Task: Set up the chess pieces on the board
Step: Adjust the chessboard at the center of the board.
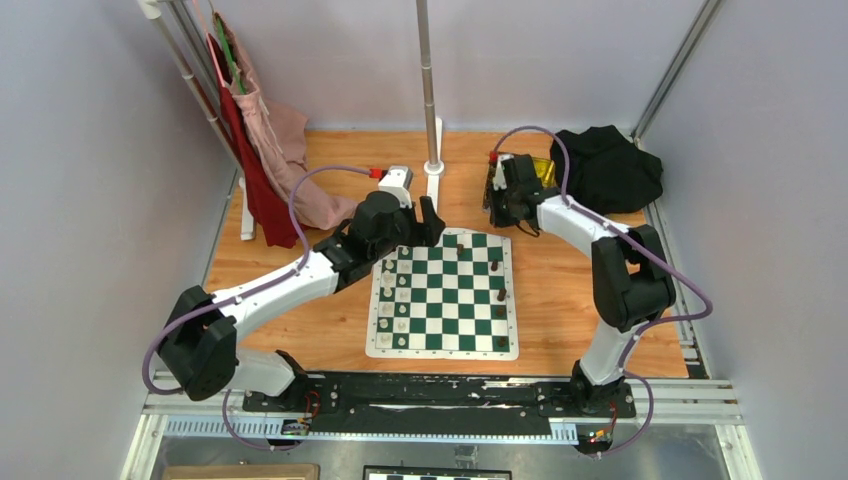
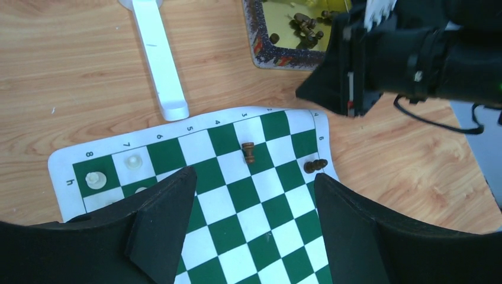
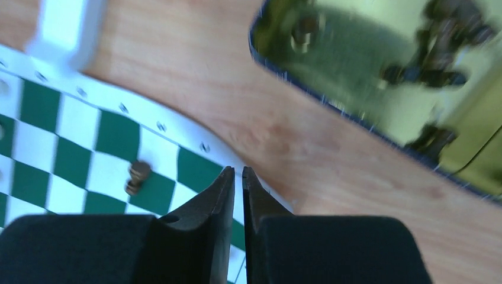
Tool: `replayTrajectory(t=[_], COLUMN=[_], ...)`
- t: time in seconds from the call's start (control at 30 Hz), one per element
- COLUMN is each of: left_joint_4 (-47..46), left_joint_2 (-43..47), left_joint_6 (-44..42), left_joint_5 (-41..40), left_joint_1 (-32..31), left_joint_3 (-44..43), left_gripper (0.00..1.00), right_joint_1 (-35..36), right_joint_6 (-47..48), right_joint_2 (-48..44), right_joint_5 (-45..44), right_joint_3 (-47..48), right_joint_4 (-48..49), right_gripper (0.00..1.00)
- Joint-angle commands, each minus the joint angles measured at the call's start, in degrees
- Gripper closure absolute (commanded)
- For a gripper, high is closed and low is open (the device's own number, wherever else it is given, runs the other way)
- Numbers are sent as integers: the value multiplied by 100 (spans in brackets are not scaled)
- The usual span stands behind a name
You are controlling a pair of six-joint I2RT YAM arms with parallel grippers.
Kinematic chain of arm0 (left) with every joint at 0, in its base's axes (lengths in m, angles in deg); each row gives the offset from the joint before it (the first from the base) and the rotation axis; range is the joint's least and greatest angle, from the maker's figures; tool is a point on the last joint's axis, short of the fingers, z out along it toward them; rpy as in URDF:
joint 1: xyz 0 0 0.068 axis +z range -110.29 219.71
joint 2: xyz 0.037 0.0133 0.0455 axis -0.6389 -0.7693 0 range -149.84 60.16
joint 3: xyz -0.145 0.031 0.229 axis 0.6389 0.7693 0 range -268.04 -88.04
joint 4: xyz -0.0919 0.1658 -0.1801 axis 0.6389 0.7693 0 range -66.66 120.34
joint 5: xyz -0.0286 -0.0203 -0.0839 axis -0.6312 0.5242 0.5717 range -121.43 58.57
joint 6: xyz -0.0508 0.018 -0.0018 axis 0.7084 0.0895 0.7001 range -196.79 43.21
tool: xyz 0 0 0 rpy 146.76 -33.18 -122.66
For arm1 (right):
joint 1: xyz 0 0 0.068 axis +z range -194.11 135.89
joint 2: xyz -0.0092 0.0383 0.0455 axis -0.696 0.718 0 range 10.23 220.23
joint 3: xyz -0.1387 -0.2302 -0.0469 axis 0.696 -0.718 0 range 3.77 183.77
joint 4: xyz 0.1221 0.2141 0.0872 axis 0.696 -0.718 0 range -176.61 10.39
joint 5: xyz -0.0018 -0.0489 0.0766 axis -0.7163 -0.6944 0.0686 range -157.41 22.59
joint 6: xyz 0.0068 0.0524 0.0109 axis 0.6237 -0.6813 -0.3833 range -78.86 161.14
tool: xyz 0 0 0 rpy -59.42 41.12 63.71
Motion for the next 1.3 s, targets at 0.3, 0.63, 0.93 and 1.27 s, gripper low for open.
replayTrajectory(t=[0.3, 0.63, 0.93, 1.27], left_joint_4=[-8, -17, -25, -21], left_joint_2=[224, 238, 249, 215], left_joint_6=[20, 23, 16, 15], left_joint_5=[51, 41, 42, 60], left_joint_1=[1, 1, 1, 1], left_joint_3=[222, 250, 233, 180], left_gripper=[22, 22, 22, 22], right_joint_1=[100, 101, 102, 102], right_joint_6=[-273, -296, -313, -265], right_joint_2=[-160, 188, 418, 522], right_joint_5=[-209, -123, -165, -322], right_joint_3=[-925, -896, -810, -577], right_joint_4=[35, 149, 193, 219], right_gripper=[88, 89, 89, 90])
